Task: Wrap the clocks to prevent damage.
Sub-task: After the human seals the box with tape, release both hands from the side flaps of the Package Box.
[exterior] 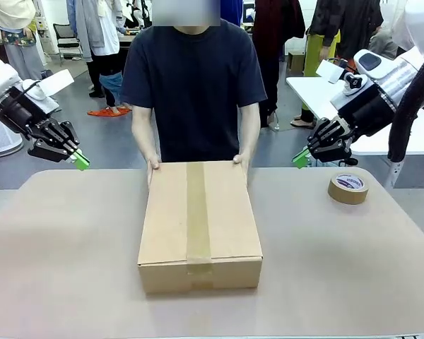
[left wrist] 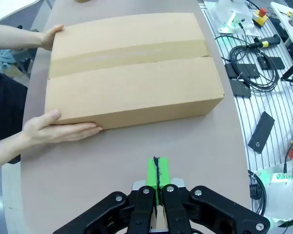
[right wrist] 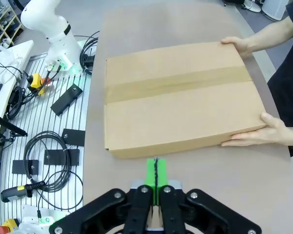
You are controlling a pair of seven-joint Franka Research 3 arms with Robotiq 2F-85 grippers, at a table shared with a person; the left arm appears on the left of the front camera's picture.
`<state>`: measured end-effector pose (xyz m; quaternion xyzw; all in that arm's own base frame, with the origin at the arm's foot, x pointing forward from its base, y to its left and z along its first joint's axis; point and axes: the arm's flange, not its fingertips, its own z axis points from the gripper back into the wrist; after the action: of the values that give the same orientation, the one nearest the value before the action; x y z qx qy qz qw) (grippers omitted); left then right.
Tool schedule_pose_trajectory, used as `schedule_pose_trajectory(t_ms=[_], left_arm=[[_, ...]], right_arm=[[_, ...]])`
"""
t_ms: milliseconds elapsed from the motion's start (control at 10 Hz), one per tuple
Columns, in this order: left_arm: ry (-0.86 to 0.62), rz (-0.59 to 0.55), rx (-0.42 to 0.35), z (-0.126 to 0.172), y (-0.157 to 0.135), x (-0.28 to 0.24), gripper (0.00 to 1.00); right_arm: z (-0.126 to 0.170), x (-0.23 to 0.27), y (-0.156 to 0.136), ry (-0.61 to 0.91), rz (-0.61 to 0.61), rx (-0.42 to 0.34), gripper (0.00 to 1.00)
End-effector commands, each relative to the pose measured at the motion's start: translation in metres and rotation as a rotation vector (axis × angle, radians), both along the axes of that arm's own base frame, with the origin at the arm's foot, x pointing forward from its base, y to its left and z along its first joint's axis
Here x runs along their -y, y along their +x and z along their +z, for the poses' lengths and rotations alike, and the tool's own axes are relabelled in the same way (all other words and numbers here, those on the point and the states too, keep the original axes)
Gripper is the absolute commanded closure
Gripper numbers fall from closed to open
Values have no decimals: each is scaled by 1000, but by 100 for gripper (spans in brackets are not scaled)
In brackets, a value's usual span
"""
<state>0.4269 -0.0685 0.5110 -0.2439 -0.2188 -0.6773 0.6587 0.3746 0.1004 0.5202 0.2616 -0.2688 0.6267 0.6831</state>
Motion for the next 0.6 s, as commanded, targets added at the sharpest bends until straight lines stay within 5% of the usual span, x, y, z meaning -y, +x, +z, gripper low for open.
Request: schedule_pose_trajectory(t_ms=[0,500], left_arm=[[9,-1,4,1,2,-1,100],[9,-1,4,1,2,-1,100]], right_arm=[[1,-1,3,-15,-4,-5,99],[1,-1,3,-15,-4,-5,99]])
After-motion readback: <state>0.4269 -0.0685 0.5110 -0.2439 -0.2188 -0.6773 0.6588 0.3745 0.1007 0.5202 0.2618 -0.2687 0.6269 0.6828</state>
